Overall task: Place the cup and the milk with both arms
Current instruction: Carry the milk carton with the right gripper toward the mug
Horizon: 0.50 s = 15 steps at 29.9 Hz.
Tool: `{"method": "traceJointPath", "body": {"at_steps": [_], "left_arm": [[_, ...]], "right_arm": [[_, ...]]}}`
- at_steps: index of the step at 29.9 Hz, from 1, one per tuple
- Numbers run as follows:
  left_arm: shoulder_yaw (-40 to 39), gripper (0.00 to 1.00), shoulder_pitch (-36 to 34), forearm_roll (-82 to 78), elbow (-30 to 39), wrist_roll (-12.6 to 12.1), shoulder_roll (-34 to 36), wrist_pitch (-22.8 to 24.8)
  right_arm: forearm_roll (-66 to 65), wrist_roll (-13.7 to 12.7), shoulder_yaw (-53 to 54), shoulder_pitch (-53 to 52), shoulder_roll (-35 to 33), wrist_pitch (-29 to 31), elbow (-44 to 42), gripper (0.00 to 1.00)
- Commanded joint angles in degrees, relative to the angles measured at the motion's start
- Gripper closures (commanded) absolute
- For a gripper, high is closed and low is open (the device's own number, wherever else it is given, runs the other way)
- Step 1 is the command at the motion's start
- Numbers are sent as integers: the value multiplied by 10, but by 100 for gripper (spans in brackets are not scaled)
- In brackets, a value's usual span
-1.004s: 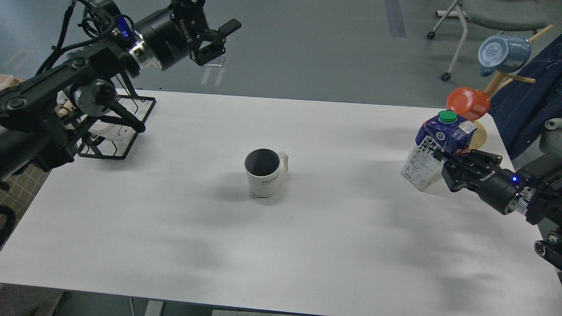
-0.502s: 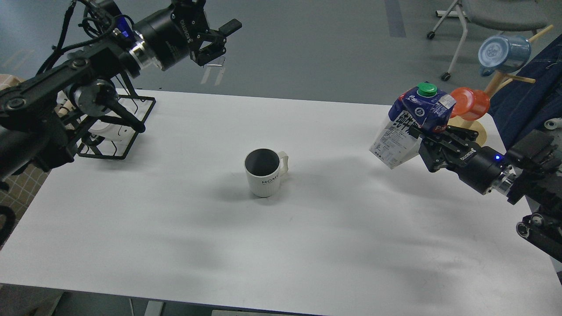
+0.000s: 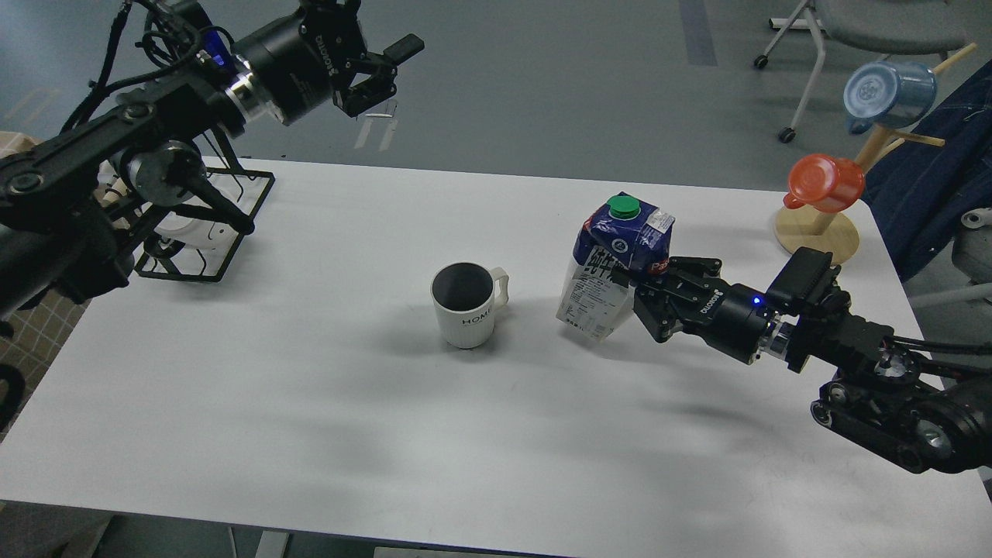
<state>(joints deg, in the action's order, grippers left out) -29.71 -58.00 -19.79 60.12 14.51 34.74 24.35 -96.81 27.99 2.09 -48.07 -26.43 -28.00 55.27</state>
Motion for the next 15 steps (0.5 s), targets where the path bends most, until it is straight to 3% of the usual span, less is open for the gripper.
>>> {"method": "traceJointPath", "body": {"at_steps": [1, 15], "left_arm": [[-1, 2, 3, 0, 0, 0, -2, 0], [-1, 2, 3, 0, 0, 1, -2, 0]], "right_arm": [[1, 0, -11, -14, 23, 0, -15, 100], [2, 0, -41, -33, 95, 0, -66, 100]]}}
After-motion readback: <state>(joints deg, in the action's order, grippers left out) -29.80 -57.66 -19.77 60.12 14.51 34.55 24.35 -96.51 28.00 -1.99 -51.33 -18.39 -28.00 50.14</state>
